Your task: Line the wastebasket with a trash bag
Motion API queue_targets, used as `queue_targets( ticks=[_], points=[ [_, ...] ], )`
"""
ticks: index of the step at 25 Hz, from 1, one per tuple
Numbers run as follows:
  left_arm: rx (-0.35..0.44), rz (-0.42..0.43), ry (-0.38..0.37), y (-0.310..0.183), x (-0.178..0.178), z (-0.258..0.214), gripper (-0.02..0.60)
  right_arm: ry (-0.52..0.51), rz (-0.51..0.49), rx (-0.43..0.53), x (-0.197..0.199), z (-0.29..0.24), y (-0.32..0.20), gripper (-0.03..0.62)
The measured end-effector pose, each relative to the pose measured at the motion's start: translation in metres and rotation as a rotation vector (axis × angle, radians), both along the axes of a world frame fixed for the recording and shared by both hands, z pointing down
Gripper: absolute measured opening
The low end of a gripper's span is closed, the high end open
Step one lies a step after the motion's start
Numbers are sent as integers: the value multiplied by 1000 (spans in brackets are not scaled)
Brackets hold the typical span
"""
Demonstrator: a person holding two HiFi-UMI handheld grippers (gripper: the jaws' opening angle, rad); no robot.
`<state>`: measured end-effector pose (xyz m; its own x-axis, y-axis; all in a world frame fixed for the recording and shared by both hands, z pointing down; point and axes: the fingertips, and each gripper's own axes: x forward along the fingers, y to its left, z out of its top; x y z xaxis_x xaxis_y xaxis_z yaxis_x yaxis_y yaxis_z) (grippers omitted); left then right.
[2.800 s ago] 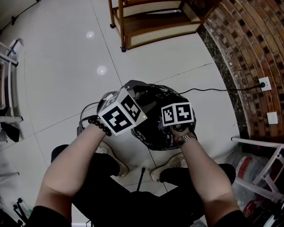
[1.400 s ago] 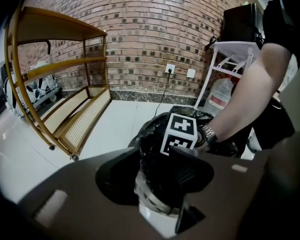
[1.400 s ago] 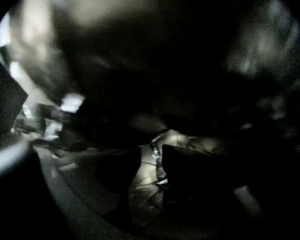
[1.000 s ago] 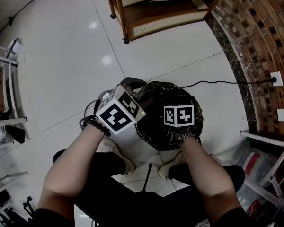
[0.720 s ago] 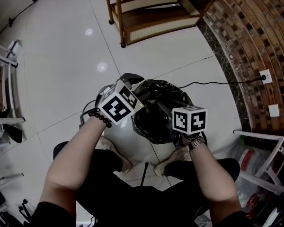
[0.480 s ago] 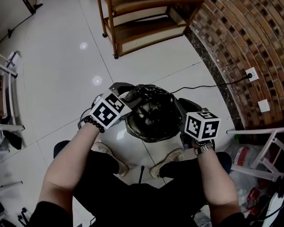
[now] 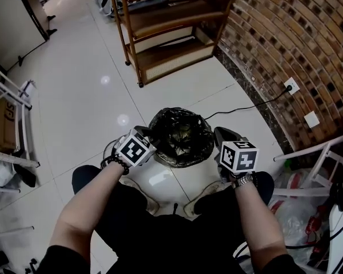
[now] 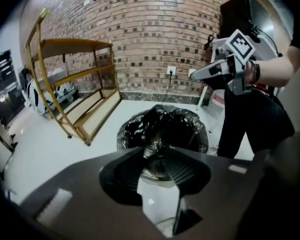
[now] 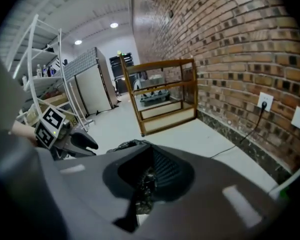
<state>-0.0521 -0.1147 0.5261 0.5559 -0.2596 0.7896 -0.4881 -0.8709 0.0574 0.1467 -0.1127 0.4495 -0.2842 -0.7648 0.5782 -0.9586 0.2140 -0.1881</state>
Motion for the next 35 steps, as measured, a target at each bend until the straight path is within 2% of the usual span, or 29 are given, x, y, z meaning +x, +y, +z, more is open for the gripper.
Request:
queue_targets(
  ticks=[2, 5, 7, 10, 13, 16, 21, 30, 35],
  points=[
    [-101, -115, 14, 7, -10, 17, 148, 3, 12, -34, 7, 14, 8, 6],
    [-266, -266, 131, 18, -4, 30, 183, -9, 12, -113, 8, 44, 19, 75],
    [-349, -357, 188, 23, -2, 39, 198, -14, 20, -172, 5, 65, 25, 108],
    [-411, -466, 220, 28, -4, 53, 204, -6, 54, -249, 3, 95, 32, 135],
    [-413, -542, 217, 27, -7, 63, 195, -6, 78, -313, 2, 123, 34, 135],
    [-404, -573, 227, 25, -10, 64, 176, -53, 101, -354, -3, 144, 33, 135],
    [-457, -592, 225, 36, -14, 78, 176, -127, 117, -385, -10, 161, 33, 135],
    [-494, -615, 261, 35, -15, 85, 187, -271, 142, -384, -13, 168, 32, 143],
    [-483, -638, 293, 33, -20, 78, 200, -295, 140, -379, -8, 165, 34, 161]
  ],
)
